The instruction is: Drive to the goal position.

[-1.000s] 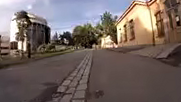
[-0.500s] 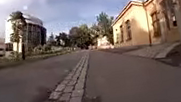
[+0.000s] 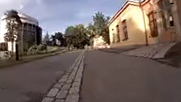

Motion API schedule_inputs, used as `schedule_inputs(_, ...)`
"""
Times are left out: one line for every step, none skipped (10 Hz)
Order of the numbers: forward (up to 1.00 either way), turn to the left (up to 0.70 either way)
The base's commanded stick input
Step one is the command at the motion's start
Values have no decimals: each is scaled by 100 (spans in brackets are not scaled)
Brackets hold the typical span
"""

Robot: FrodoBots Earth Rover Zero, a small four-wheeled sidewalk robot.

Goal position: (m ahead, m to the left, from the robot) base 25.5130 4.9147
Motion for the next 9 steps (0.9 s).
schedule_inputs(45, 0)
schedule_inputs(45, 0)
schedule_inputs(45, 0)
schedule_inputs(45, 0)
schedule_inputs(45, 0)
schedule_inputs(45, 0)
schedule_inputs(45, 0)
schedule_inputs(45, 0)
schedule_inputs(45, 0)
